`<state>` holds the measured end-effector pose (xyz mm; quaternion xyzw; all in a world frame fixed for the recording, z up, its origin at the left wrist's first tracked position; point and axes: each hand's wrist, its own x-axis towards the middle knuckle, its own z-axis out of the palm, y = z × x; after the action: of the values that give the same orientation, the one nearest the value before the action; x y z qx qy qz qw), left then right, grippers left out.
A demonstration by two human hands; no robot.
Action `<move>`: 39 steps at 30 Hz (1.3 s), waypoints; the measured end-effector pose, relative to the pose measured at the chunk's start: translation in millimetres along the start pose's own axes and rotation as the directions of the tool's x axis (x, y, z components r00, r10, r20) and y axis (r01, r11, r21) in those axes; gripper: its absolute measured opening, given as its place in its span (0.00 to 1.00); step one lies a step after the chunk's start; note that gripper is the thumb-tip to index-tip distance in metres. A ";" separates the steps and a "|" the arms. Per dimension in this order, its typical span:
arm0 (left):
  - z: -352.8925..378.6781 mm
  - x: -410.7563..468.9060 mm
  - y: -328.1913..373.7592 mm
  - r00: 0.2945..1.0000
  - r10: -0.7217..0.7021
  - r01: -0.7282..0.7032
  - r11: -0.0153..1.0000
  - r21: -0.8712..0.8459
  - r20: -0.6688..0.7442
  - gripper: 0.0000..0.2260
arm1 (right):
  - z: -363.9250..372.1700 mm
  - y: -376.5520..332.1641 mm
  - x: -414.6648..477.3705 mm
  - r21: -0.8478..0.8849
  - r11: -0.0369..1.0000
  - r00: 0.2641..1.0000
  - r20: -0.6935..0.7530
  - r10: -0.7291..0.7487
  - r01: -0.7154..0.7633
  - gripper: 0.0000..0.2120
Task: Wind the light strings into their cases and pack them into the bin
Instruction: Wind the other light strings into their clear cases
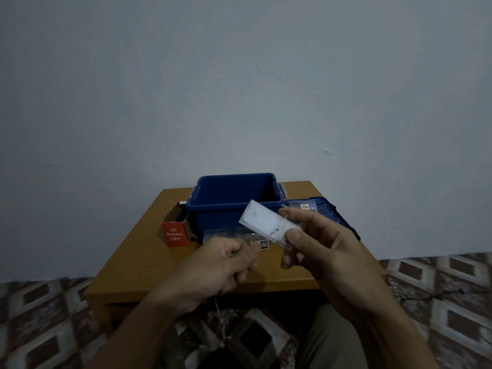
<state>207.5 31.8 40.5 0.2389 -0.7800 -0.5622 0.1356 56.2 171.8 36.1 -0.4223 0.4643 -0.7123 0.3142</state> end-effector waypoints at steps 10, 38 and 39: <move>-31.0 3.8 29.3 0.994 0.010 -0.045 0.950 0.309 0.113 0.15 | -7.3 -7.3 -7.1 -0.169 0.984 0.922 0.369 0.118 -0.058 0.11; 26.6 -19.4 32.5 0.952 0.170 -0.192 0.979 -0.067 -0.253 0.07 | 2.7 4.3 0.2 -0.367 0.914 0.965 -0.126 -0.231 0.171 0.08; 27.1 -18.4 31.7 0.955 0.142 -0.175 0.979 -0.107 -0.262 0.08 | 3.2 4.4 0.5 -0.352 0.920 0.965 -0.128 -0.228 0.171 0.08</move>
<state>203.2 71.5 62.4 0.2358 -0.7350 -0.5637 0.2939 59.1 168.5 32.8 -0.4539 0.5585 -0.6834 0.1229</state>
